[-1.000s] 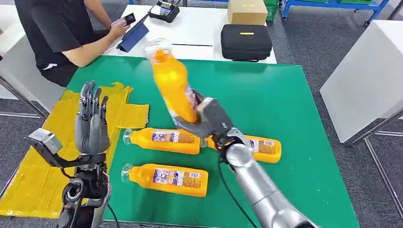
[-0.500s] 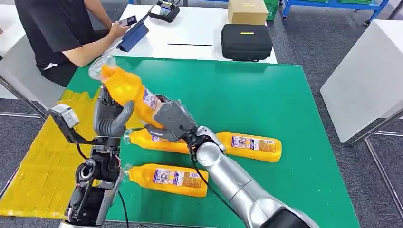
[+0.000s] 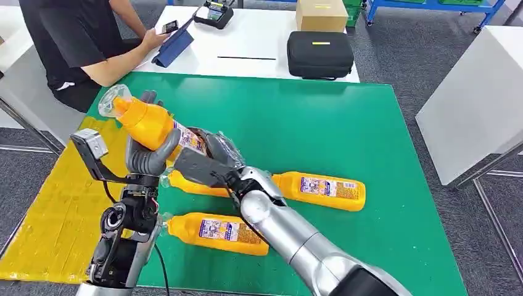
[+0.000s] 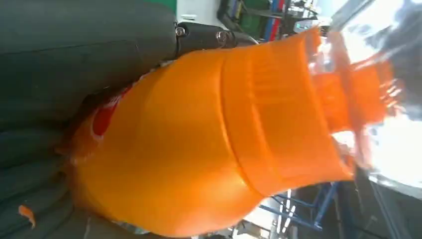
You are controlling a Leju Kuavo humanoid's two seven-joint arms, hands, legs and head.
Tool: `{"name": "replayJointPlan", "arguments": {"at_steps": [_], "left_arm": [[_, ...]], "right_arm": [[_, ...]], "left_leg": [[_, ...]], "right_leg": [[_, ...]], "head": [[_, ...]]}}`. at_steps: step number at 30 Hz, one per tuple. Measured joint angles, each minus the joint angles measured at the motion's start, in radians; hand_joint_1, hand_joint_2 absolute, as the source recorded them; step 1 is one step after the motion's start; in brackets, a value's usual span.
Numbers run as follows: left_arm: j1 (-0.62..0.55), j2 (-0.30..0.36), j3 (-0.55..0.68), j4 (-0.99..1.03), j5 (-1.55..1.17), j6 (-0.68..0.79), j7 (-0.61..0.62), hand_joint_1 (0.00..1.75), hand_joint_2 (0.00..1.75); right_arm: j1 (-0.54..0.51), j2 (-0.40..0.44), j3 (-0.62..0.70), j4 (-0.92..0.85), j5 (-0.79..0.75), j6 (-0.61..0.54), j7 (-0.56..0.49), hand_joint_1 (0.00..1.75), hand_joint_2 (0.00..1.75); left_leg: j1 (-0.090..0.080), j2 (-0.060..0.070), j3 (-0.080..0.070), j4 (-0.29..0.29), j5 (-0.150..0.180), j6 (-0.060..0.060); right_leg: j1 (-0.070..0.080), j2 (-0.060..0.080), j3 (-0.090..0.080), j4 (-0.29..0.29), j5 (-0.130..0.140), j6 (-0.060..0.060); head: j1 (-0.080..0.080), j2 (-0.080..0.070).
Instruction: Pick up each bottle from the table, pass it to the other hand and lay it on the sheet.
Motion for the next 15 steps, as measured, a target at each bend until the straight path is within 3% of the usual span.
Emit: {"name": "replayJointPlan", "arguments": {"at_steps": [5, 15], "left_arm": [[0.017, 0.002, 0.001, 0.004, 0.026, 0.01, 0.018, 1.75, 1.75], [0.035, 0.009, 0.001, 0.01, 0.052, 0.017, -0.001, 1.75, 1.75]], "right_arm": [[-0.013, 0.003, 0.103, 0.009, 0.097, -0.027, 0.093, 1.75, 1.75], [-0.03, -0.001, 0.141, 0.044, 0.083, -0.034, 0.079, 1.75, 1.75]], "left_leg": [[0.0, 0.0, 0.0, 0.0, 0.0, 0.0], [0.0, 0.0, -0.001, 0.0, 0.0, 0.0]], "right_leg": [[0.0, 0.0, -0.001, 0.0, 0.0, 0.0], [0.0, 0.0, -0.002, 0.0, 0.0, 0.0]], "head": [[0.0, 0.0], [0.0, 0.0]]}}
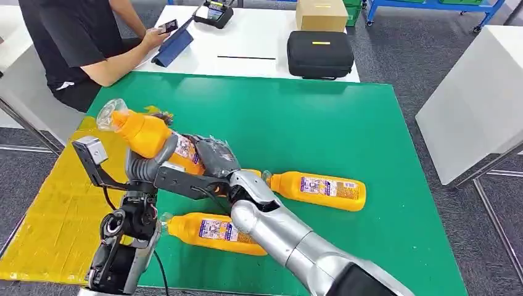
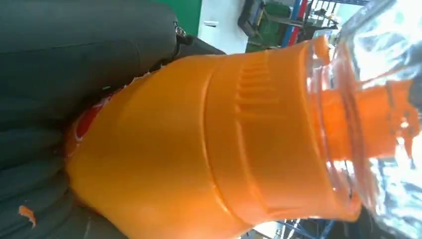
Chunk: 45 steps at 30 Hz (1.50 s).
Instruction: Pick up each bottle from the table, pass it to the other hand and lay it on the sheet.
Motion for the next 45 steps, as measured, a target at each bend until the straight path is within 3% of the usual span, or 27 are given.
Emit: {"name": "replayJointPlan", "arguments": {"at_steps": [1, 2, 3, 4, 11, 15, 27, 36, 37, 40, 45], "left_arm": [[0.0, 0.0, 0.0, 0.0, 0.003, 0.001, -0.002, 1.75, 1.75], [0.001, 0.0, 0.0, 0.0, 0.007, 0.001, -0.003, 1.75, 1.75], [0.001, 0.0, 0.0, 0.0, 0.008, 0.001, -0.005, 1.75, 1.75], [0.001, 0.0, 0.0, 0.001, 0.009, 0.001, -0.007, 1.75, 1.75], [-0.001, 0.006, 0.019, -0.02, -0.15, 0.124, -0.028, 1.75, 1.75], [-0.001, 0.03, 0.059, -0.031, -0.479, 0.319, -0.01, 1.75, 1.75], [-0.003, 0.045, 0.109, -0.034, -0.568, 0.35, 0.006, 1.75, 1.75], [-0.018, 0.12, 0.123, 0.068, -1.208, 0.662, 0.179, 1.75, 1.75], [-0.023, 0.128, 0.122, 0.092, -1.277, 0.688, 0.207, 1.75, 1.75], [-0.049, 0.151, 0.111, 0.184, -1.449, 0.719, 0.274, 1.75, 1.75], [-0.083, 0.166, 0.101, 0.315, -1.621, 0.722, 0.359, 1.75, 1.75]], "right_arm": [[0.0, -0.002, -0.003, 0.002, 0.003, 0.0, -0.006, 1.75, 1.75], [0.0, -0.003, -0.005, 0.004, 0.007, -0.002, -0.012, 0.77, 1.75], [0.0, -0.004, -0.008, 0.006, 0.012, -0.006, -0.019, 0.0, 1.75], [0.001, -0.005, -0.01, 0.007, 0.015, -0.014, -0.023, 0.0, 0.0], [0.06, -0.026, -0.065, -0.073, -0.041, -0.029, -0.068, 0.0, 0.0], [0.14, -0.068, -0.146, -0.243, -0.091, 0.021, -0.064, 0.0, 0.0], [0.22, -0.115, -0.221, -0.439, -0.098, 0.046, -0.052, 0.0, 0.0], [0.345, -0.171, -0.202, -0.633, -0.123, 0.202, -0.02, 0.0, 0.0], [0.355, -0.185, -0.185, -0.65, -0.115, 0.239, -0.005, 0.0, 1.75], [0.375, -0.23, -0.118, -0.666, -0.096, 0.377, 0.039, 0.0, 1.75], [0.395, -0.309, -0.006, -0.657, -0.033, 0.395, 0.049, 0.0, 1.75]], "left_leg": [[0.0, 0.0, 0.0, 0.0, 0.0, 0.0], [0.0, 0.0, 0.0, 0.0, 0.0, 0.0], [0.0, 0.0, 0.0, 0.0, 0.0, 0.0], [0.0, 0.0, 0.0, 0.0, 0.0, 0.0], [0.0, 0.0, 0.0, 0.0, 0.0, 0.0], [0.0, 0.0, 0.0, 0.0, 0.0, 0.0], [0.0, 0.0, 0.0, 0.0, 0.0, 0.0], [0.0, 0.0, 0.0, 0.0, 0.0, 0.0], [0.0, 0.0, 0.0, 0.0, 0.0, 0.0], [0.0, -0.001, 0.0, 0.0, 0.0, 0.0], [0.0, 0.0, 0.0, 0.0, 0.0, 0.0]], "right_leg": [[0.0, 0.0, 0.0, 0.0, 0.0, 0.0], [0.0, 0.0, 0.0, 0.0, 0.0, 0.0], [0.0, 0.0, 0.0, 0.0, 0.0, 0.0], [0.0, 0.0, 0.0, 0.0, 0.0, 0.0], [0.0, 0.0, 0.0, 0.0, 0.0, 0.0], [0.0, 0.0, 0.0, 0.0, 0.0, 0.0], [0.0, 0.0, 0.0, 0.0, 0.0, 0.0], [0.0, 0.0, -0.001, 0.0, -0.001, 0.0], [0.0, 0.0, -0.001, 0.0, -0.001, -0.001], [0.0, 0.0, -0.001, 0.0, -0.001, -0.001], [0.0, 0.0, 0.0, 0.0, 0.0, 0.0]], "head": [[0.0, 0.0], [0.0, 0.0], [0.0, 0.0], [0.0, 0.0], [0.0, 0.0], [0.0, 0.0], [0.0, 0.0], [0.0, 0.0], [0.0, 0.0], [0.0, 0.0], [0.0, 0.0]]}}
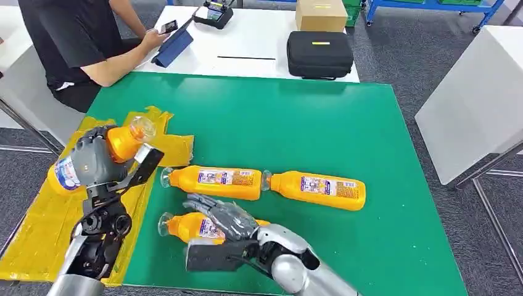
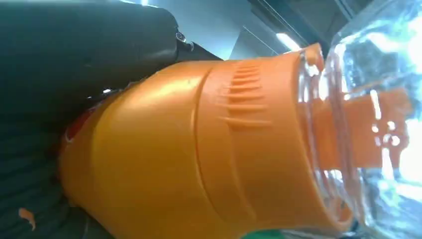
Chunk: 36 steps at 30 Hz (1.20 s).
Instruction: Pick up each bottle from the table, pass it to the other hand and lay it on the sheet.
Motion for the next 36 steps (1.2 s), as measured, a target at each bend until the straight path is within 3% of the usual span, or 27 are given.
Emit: {"name": "replayJointPlan", "arguments": {"at_steps": [9, 21, 22, 23, 36], "left_arm": [[-0.032, 0.002, -0.022, 0.142, -0.021, -0.003, 0.013, 1.75, 1.75], [-0.022, 0.002, -0.043, 0.178, 0.039, -0.039, -0.038, 1.75, 1.75], [-0.022, 0.002, -0.045, 0.178, 0.039, -0.039, -0.039, 0.0, 1.75], [-0.022, 0.002, -0.046, 0.178, 0.039, -0.039, -0.039, 0.0, 0.0], [-0.017, -0.003, -0.074, 0.18, 0.059, -0.119, -0.072, 0.0, 0.0]], "right_arm": [[0.001, -0.078, 0.063, 0.021, 0.054, -0.025, 0.04, 0.0, 1.75], [0.03, -0.161, 0.079, 0.049, 0.082, -0.042, 0.049, 0.0, 1.75], [0.03, -0.162, 0.08, 0.05, 0.082, -0.043, 0.049, 0.0, 1.75], [0.029, -0.163, 0.08, 0.05, 0.082, -0.044, 0.049, 0.0, 1.75], [0.047, -0.172, 0.079, 0.058, 0.179, -0.104, 0.099, 0.0, 1.75]], "left_leg": [[0.0, 0.0, 0.0, 0.0, 0.0, 0.0], [0.0, 0.0, 0.0, 0.0, 0.0, 0.0], [0.0, 0.0, 0.0, 0.0, 0.0, 0.0], [0.0, 0.0, 0.0, 0.0, 0.0, 0.0], [0.0, 0.0, 0.0, 0.0, 0.0, 0.0]], "right_leg": [[0.0, 0.0, 0.0, 0.0, 0.0, 0.0], [0.0, 0.0, 0.0, 0.0, 0.0, 0.0], [0.0, 0.0, 0.0, 0.0, 0.0, 0.0], [0.0, 0.0, 0.0, 0.0, 0.0, 0.0], [0.0, 0.0, 0.0, 0.0, 0.0, 0.0]], "head": [[0.0, 0.0], [0.0, 0.0], [0.0, 0.0], [0.0, 0.0], [0.0, 0.0]]}}
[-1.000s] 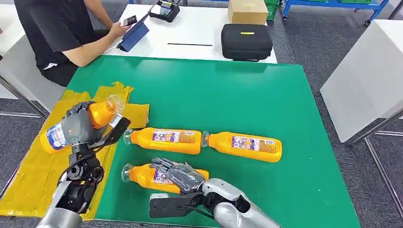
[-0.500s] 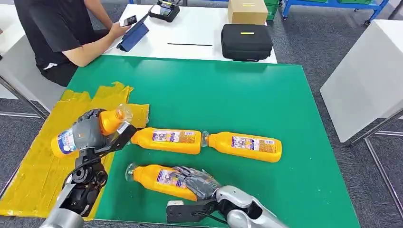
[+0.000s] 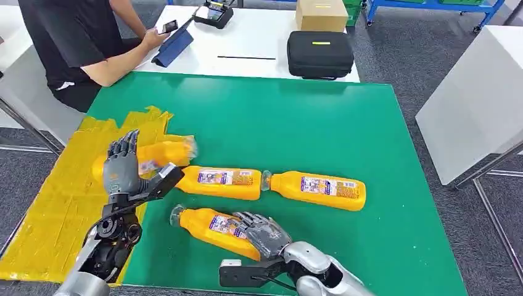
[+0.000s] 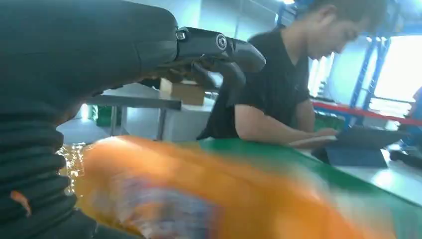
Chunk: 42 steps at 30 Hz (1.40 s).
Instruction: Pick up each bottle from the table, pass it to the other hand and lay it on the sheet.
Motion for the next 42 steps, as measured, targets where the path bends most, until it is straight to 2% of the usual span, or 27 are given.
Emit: {"name": "replayJointPlan", "arguments": {"at_steps": [5, 6, 7, 8, 9, 19, 23, 26, 29, 38, 41, 42], "left_arm": [[0.0, -0.007, -0.004, -0.008, 0.009, -0.01, -0.007, 0.0, 0.0], [0.0, -0.007, -0.005, -0.008, 0.012, -0.009, -0.01, 0.0, 0.0], [0.0, -0.008, -0.006, -0.008, 0.016, -0.006, -0.013, 0.0, 0.0], [-0.001, -0.008, -0.008, -0.008, 0.022, -0.003, -0.018, 0.0, 0.0], [-0.001, -0.008, -0.008, -0.008, 0.023, -0.003, -0.02, 0.0, 0.0], [-0.021, -0.008, -0.024, 0.001, 0.185, 0.007, -0.102, 0.0, 0.0], [-0.021, -0.01, -0.016, -0.002, 0.303, -0.04, -0.156, 0.0, 0.0], [0.002, -0.022, 0.02, -0.059, 0.603, -0.207, -0.24, 0.0, 0.0], [0.049, -0.035, 0.069, -0.165, 0.945, -0.419, -0.253, 0.0, 0.0], [0.149, -0.036, 0.09, -0.336, 1.25, -0.562, -0.253, 0.0, 0.0], [0.182, -0.026, 0.089, -0.371, 1.31, -0.559, -0.256, 0.0, 0.0], [0.192, -0.022, 0.089, -0.381, 1.322, -0.555, -0.256, 0.0, 1.75]], "right_arm": [[0.006, 0.014, -0.002, 0.011, 0.015, -0.011, -0.003, 0.0, 1.75], [0.006, 0.017, -0.001, 0.016, 0.019, -0.009, -0.004, 0.24, 1.75], [0.005, 0.021, -0.001, 0.021, 0.023, -0.006, -0.005, 1.45, 1.75], [0.004, 0.024, 0.0, 0.026, 0.028, -0.004, -0.005, 1.66, 1.75], [0.004, 0.026, 0.001, 0.028, 0.03, -0.003, -0.005, 1.75, 1.75], [-0.045, 0.037, 0.031, 0.103, 0.045, 0.026, -0.028, 1.75, 1.75], [-0.052, 0.038, 0.035, 0.112, 0.033, 0.026, -0.03, 1.75, 1.75], [-0.052, 0.037, 0.026, 0.114, -0.064, 0.031, -0.064, 1.75, 1.75], [-0.053, 0.032, -0.015, 0.121, -0.223, 0.064, -0.124, 1.75, 1.75], [-0.042, 0.024, -0.117, 0.154, -0.498, 0.087, -0.221, 1.75, 1.75], [-0.025, 0.023, -0.142, 0.154, -0.515, 0.079, -0.224, 1.75, 1.75], [-0.018, 0.023, -0.149, 0.153, -0.515, 0.074, -0.224, 1.75, 1.75]], "left_leg": [[0.0, 0.0, 0.0, 0.0, 0.0, 0.0], [0.0, 0.0, 0.001, 0.0, 0.0, 0.0], [0.0, 0.0, 0.001, 0.0, 0.0, 0.0], [0.0, 0.0, 0.001, 0.0, 0.0, 0.0], [0.0, 0.0, 0.001, 0.0, 0.0, 0.0], [0.0, 0.002, 0.007, 0.0, 0.0, 0.0], [0.0, 0.002, 0.008, 0.0, 0.0, 0.0], [0.0, 0.002, 0.008, 0.0, 0.0, 0.0], [0.0, 0.002, 0.008, 0.0, 0.0, 0.0], [0.0, 0.001, 0.006, 0.0, -0.001, 0.0], [0.0, 0.001, 0.006, 0.0, -0.001, 0.0], [0.0, 0.001, 0.006, 0.0, -0.001, 0.0]], "right_leg": [[0.0, 0.0, 0.0, 0.0, 0.0, 0.0], [0.0, 0.0, 0.0, 0.0, 0.0, 0.0], [0.0, 0.0, 0.0, 0.0, 0.0, 0.0], [0.0, 0.0, 0.0, 0.0, 0.0, 0.0], [0.0, 0.0, 0.0, 0.0, 0.0, 0.0], [0.0, 0.001, 0.005, 0.0, 0.0, 0.0], [0.0, 0.001, 0.006, 0.0, 0.0, 0.0], [0.0, 0.001, 0.007, 0.0, 0.0, 0.0], [0.0, 0.002, 0.007, 0.0, 0.0, 0.0], [0.0, 0.001, 0.006, 0.0, 0.0, 0.0], [0.0, 0.001, 0.005, 0.0, 0.0, 0.0], [0.0, 0.001, 0.005, 0.0, 0.0, 0.0]], "head": [[0.0, 0.0], [0.0, 0.0], [0.0, 0.0], [0.0, 0.0], [0.0, 0.0], [0.0, 0.0], [0.0, 0.0], [0.0, 0.0], [0.0, 0.0], [0.0, 0.0], [0.0, 0.0], [0.0, 0.0]]}}
